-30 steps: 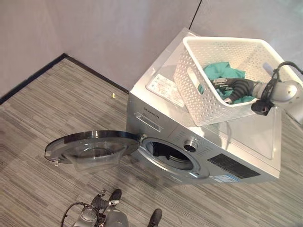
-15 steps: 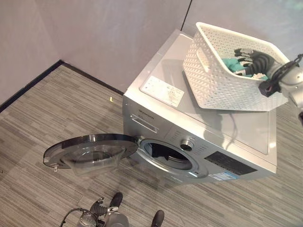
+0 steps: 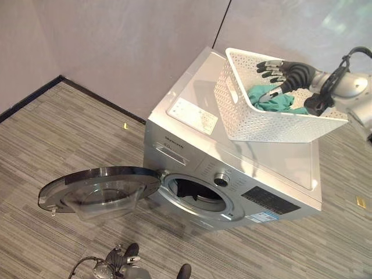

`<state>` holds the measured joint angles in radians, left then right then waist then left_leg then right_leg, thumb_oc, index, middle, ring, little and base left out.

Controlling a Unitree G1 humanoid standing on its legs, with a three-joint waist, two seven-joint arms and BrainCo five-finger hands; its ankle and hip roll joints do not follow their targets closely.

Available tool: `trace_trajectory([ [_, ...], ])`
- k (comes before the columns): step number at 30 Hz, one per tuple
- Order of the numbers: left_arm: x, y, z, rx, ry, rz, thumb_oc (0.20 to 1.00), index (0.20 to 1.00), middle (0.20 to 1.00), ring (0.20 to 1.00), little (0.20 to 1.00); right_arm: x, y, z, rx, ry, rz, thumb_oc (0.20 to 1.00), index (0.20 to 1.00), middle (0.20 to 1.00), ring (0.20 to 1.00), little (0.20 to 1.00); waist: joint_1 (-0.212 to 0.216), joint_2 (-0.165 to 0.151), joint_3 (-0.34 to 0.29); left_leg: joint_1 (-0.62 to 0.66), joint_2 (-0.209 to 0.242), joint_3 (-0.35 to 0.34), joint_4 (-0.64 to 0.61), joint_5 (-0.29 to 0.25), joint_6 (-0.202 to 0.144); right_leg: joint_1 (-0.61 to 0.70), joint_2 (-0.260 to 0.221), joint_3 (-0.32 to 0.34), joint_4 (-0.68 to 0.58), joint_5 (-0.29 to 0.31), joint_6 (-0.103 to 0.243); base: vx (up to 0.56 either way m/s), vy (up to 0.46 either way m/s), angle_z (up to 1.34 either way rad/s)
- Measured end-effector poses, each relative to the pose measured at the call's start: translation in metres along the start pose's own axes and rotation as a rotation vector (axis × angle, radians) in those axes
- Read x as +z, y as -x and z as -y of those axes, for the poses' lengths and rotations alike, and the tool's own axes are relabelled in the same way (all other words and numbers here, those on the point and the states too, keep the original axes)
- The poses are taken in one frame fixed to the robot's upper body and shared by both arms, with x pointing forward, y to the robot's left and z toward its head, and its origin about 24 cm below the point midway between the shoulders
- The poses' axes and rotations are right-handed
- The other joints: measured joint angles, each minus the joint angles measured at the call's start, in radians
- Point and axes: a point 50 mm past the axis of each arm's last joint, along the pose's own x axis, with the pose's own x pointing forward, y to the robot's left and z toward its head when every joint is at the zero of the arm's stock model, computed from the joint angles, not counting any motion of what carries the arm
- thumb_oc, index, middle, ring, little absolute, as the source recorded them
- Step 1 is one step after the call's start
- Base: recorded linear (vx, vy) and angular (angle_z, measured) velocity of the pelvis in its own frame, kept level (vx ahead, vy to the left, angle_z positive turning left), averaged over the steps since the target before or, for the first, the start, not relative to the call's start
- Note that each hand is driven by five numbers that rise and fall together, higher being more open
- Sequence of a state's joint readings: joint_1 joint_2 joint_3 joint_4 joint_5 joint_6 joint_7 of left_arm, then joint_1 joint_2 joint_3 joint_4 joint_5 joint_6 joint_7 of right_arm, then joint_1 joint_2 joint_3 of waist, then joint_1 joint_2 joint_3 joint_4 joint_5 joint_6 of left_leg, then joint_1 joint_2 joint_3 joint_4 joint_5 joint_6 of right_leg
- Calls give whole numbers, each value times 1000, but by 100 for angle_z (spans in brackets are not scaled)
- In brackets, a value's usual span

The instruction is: Grab the laundry basket,head to the washer,open it,put in the laundry and shut it.

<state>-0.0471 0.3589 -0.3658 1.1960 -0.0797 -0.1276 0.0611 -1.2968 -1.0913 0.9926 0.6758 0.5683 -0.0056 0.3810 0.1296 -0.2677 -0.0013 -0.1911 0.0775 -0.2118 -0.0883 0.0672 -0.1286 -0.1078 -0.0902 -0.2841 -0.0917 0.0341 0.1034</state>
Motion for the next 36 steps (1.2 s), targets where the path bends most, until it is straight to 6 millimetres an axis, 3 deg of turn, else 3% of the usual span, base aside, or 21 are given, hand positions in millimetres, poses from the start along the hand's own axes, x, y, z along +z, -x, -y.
trace_trajectory([
  [6, -1, 0, 0, 5, 46, -3, 1000, 1000, 1000, 1000, 1000, -51, 9, 19, -140, 63, -267, 1000, 1000, 1000, 1000, 1000, 16, 10, 7, 0, 2, 3, 1, 0, 0, -3, 1, 0, -2, 1, -2, 10, 2, -2],
  [8, 2, 0, 0, 12, 70, 7, 1000, 1000, 1000, 1000, 1000, -74, 24, 33, -229, 66, -392, 1000, 1000, 1000, 1000, 1000, 40, 25, 17, -3, 0, -4, 1, 0, 0, -1, 1, -3, 0, 1, -1, 31, -12, 8],
  [12, -3, 1, 0, 19, 103, -9, 1000, 1000, 1000, 1000, 1000, -84, 38, 45, -305, 62, -456, 1000, 1000, 1000, 1000, 1000, 51, 55, 32, -23, -3, -31, 6, 0, 0, -1, 2, -30, 4, -5, -2, 54, -26, 18],
  [14, -4, 1, 0, 17, 108, -13, 1000, 1000, 1000, 1000, 1000, -95, 47, 49, -336, 54, -519, 1000, 1000, 1000, 1000, 1000, 79, 65, 40, -27, -3, -38, 7, 0, 0, -2, 3, -37, 4, -8, -2, 40, -6, 14],
  [20, -11, 3, 0, 20, 114, -29, 1000, 1000, 1000, 1000, 1000, -97, 50, 51, -350, 57, -536, 1000, 1000, 1000, 1000, 1000, 107, 75, 43, -61, -10, -58, 15, 0, 0, -21, 0, -57, 4, -11, -1, 34, -8, 10],
  [26, -6, 2, -4, 28, 113, -16, 1000, 1000, 1000, 1000, 1000, -95, 51, 54, -364, 50, -534, 1000, 1000, 1000, 1000, 1000, 104, 75, 44, -71, -11, -73, 15, 0, 0, -24, 1, -72, 4, -14, 1, 17, -3, 7],
  [32, 11, -1, -14, 41, 89, 51, 1000, 1000, 1000, 1000, 1000, -110, 78, 68, -369, 124, -658, 1000, 1000, 1000, 1000, 1000, 109, 64, 63, -126, -10, -90, 17, 11, 0, -68, 1, -85, 4, -19, 3, 23, -7, 7],
  [36, 16, -1, -13, 35, 81, 72, 1000, 1000, 1000, 1000, 1000, -112, 82, 68, -344, 140, -698, 1000, 1000, 1000, 1000, 1000, 109, 63, 63, -126, -18, -91, 17, 12, 0, -67, -2, -86, 0, -16, 2, -1, 1, 1],
])
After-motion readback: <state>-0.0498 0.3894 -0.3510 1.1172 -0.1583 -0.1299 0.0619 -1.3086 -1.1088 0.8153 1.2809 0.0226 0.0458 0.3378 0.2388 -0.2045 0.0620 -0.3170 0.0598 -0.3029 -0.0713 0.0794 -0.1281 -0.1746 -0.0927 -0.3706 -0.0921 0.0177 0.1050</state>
